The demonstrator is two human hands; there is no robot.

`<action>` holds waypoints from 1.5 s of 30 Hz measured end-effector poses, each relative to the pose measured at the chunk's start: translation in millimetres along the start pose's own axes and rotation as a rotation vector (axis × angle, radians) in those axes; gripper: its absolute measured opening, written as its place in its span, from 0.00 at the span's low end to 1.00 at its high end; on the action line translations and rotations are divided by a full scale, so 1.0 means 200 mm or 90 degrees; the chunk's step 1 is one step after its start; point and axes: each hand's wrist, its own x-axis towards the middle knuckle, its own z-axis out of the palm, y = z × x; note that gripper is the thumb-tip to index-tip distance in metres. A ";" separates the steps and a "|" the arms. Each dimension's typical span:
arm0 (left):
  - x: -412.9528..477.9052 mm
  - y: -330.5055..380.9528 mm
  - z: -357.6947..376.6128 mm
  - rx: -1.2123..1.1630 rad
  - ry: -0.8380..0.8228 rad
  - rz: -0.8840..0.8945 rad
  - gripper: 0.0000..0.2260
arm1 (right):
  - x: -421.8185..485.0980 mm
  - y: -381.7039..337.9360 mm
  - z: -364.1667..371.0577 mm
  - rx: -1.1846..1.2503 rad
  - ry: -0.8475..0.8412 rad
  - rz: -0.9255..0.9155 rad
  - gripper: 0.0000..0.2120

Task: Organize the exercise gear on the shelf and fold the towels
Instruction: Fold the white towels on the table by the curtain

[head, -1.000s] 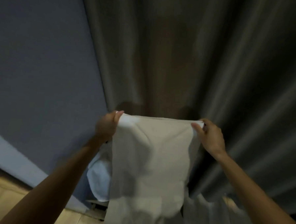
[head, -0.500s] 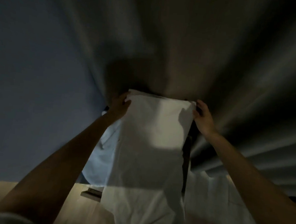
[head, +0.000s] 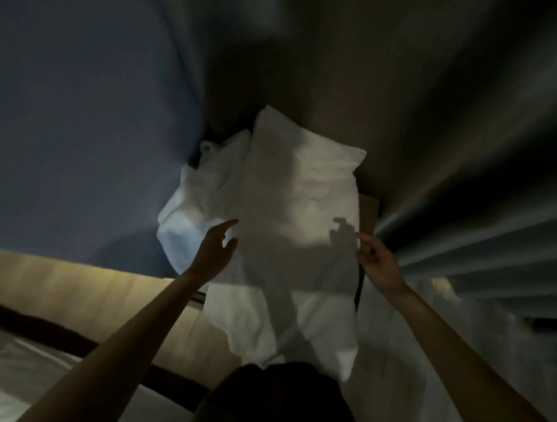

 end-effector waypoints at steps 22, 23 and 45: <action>-0.25 -0.80 0.71 -0.082 0.196 -0.030 0.33 | -0.44 1.09 0.52 -0.080 0.117 -0.020 0.28; -0.25 -0.82 0.72 -0.089 0.209 -0.011 0.31 | -0.45 1.11 0.54 -0.087 0.149 -0.035 0.28; -0.61 -0.75 0.45 -0.373 0.014 0.176 0.10 | -0.77 1.02 0.69 -0.371 0.138 -0.118 0.26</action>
